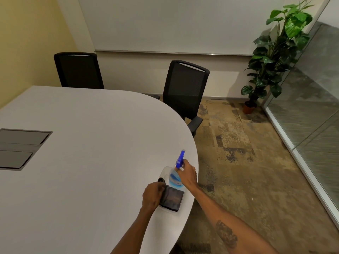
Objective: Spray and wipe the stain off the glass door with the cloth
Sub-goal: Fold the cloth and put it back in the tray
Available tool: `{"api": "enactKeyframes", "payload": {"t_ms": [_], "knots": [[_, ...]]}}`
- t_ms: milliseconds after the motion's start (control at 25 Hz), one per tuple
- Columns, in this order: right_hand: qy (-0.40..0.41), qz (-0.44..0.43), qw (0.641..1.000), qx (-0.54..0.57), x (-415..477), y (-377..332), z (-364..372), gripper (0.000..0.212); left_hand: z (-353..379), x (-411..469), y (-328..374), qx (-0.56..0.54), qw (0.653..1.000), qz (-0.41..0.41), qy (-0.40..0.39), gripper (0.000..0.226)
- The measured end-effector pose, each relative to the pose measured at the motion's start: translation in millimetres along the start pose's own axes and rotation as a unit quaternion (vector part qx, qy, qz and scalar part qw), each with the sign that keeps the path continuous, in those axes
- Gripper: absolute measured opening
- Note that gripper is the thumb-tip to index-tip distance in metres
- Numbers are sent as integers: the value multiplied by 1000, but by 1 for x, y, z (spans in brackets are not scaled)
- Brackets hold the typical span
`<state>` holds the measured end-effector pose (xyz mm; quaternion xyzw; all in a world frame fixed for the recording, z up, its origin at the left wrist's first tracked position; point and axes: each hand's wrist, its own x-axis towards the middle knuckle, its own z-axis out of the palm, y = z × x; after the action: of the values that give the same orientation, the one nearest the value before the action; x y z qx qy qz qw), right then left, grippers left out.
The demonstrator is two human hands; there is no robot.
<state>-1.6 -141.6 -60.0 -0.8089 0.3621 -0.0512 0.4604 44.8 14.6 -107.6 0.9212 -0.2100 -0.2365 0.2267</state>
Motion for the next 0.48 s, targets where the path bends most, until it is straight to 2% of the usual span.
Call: {"api": "enactKeyframes", "payload": {"t_ms": [120, 240, 360, 480], "knots": [[-5, 28, 1000, 4, -7, 4, -4, 47, 3, 0, 10, 6, 1000, 11, -3, 38], [38, 53, 998, -26, -17, 11, -15, 47, 7, -6, 23, 12, 999, 30, -20, 43], [63, 33, 996, -54, -28, 20, -31, 45, 13, -11, 40, 1, 998, 54, -25, 44], [47, 24, 992, -115, -39, 33, -54, 53, 18, -21, 64, -3, 992, 108, -64, 47]]}}
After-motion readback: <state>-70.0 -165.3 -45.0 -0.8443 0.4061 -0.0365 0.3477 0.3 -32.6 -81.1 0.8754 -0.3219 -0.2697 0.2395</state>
